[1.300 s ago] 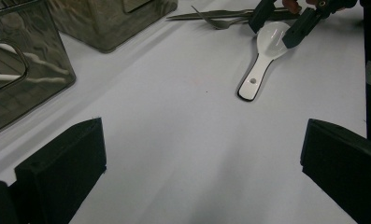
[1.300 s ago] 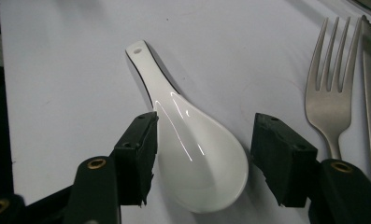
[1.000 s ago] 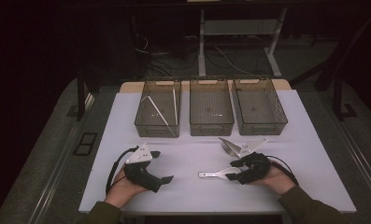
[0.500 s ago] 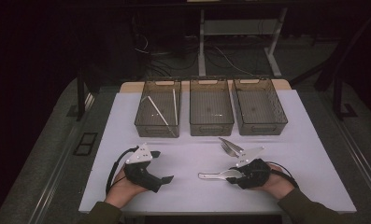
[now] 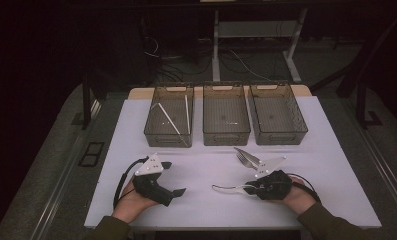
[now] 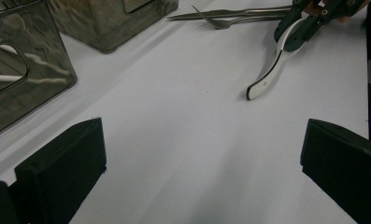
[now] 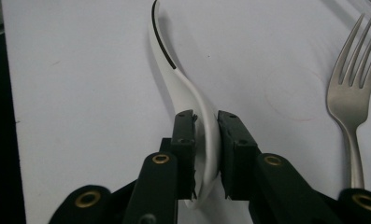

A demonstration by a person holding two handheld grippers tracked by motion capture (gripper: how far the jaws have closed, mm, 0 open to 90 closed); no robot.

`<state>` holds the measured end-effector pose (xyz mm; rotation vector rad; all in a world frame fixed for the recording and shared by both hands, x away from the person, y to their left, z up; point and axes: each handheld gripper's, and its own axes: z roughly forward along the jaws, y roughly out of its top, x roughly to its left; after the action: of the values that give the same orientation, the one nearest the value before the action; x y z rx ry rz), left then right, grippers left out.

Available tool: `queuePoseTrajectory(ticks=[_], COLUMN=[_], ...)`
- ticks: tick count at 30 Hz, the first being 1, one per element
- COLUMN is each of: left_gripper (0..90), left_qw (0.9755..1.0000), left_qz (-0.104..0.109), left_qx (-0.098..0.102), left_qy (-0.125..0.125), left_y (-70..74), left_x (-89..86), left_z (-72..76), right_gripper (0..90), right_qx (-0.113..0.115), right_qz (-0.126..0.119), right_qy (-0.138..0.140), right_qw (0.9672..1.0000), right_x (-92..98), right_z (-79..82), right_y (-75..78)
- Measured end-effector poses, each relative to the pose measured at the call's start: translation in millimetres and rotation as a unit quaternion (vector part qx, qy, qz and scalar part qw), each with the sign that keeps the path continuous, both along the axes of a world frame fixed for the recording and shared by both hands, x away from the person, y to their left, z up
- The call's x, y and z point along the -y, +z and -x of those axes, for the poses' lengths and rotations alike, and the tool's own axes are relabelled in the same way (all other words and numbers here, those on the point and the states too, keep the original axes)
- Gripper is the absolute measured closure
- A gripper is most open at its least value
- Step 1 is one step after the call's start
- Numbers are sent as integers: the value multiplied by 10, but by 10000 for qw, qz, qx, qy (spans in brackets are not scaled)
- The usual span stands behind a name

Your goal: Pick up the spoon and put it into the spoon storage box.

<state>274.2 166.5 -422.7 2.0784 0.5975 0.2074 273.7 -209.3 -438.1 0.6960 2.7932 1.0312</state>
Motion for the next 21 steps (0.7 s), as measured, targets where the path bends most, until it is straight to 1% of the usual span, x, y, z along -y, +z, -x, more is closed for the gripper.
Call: queuePoseTrajectory(ticks=[4,9,13,18,21], left_gripper=[0,0,0,0,0], left_qw=[10000,10000,10000,10000,10000], left_qz=[3,51,42,45,55], left_qx=[1,-13,-5,-2,7], left_qy=[-15,2,-5,-12,-12], left_y=[0,-1,3,6,6], left_x=[1,-3,0,4,0], left_z=[1,-3,-1,6,5], right_gripper=[794,802,805,808,809], right_qx=[-76,-159,-245,-288,-276], right_qz=[-38,-67,-81,-56,-77], right_qy=[-25,-59,-104,-160,-178], right_qw=[10000,9998,9996,9994,9994], right_x=[4,11,23,30,39], right_z=[-9,-32,-39,-36,-41], right_y=[7,9,13,34,51])
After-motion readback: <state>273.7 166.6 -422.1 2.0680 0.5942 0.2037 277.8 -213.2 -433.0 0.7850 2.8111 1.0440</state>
